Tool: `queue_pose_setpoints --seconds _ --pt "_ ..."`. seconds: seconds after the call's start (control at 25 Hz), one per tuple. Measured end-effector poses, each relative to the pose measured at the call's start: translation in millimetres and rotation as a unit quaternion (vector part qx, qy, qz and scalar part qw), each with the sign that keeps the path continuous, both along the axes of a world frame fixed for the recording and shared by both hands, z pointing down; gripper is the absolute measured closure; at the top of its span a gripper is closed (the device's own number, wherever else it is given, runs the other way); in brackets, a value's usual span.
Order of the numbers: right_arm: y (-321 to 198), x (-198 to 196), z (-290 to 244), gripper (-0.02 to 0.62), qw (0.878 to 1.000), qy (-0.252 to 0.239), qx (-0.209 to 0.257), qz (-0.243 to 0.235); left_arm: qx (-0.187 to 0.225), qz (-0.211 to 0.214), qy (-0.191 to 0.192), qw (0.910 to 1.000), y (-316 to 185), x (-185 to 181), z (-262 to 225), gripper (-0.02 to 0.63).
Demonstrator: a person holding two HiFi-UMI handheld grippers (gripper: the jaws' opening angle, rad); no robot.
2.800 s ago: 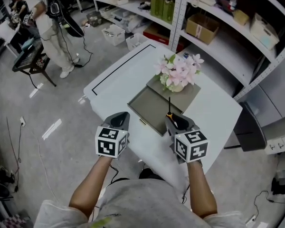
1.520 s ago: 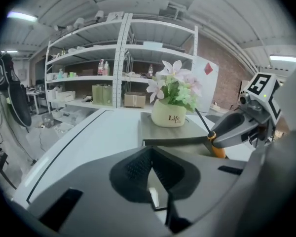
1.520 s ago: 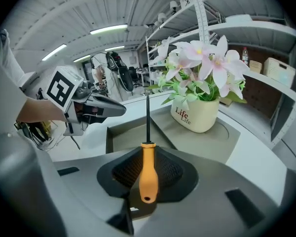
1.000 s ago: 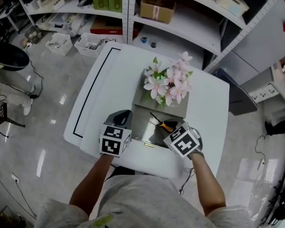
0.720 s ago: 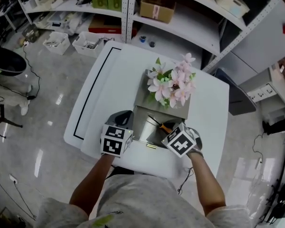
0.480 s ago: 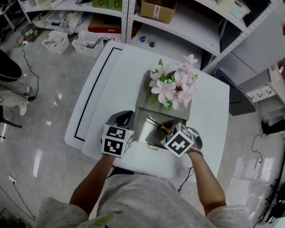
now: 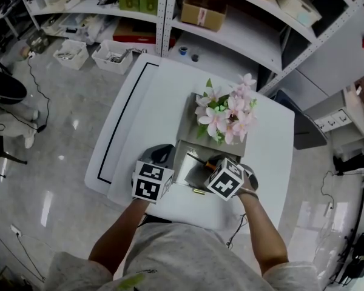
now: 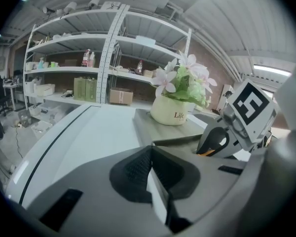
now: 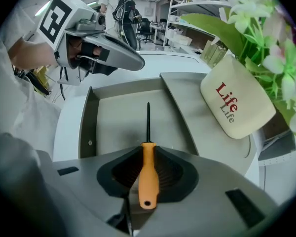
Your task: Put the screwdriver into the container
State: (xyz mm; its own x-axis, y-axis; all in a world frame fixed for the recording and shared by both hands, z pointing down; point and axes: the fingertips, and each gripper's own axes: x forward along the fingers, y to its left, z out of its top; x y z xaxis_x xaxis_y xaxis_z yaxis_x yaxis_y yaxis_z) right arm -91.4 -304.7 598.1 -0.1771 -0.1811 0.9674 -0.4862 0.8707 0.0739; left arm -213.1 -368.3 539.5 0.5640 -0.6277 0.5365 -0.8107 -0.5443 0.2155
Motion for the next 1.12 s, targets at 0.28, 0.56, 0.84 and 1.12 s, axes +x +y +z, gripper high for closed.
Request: queue_pose_setpoints --seconds 0.28,0.56,0.84,1.12 --pt "-2.6 0.6 0.9 0.506 1.000 -0.020 0.002 0.014 -0.001 0.000 -0.004 1.0000 2.1 -0.8 -0.2 0.601" --pt "-1.9 1.2 -10.5 0.511 0.998 -0.055 0.017 0.031 0.008 -0.010 -0.011 0.9999 6.5 -1.6 -9.0 0.601" --pt "4.8 8.4 -33.3 0.532 0.990 -0.117 0.029 0.069 0.028 -0.029 -0.017 0.9990 11.5 1.3 -30.7 0.601" --pt "-1.3 28.5 -74.7 0.577 0.972 -0.184 0.093 0.115 0.054 -0.046 -0.022 0.9973 14.8 14.5 -58.7 0.601"
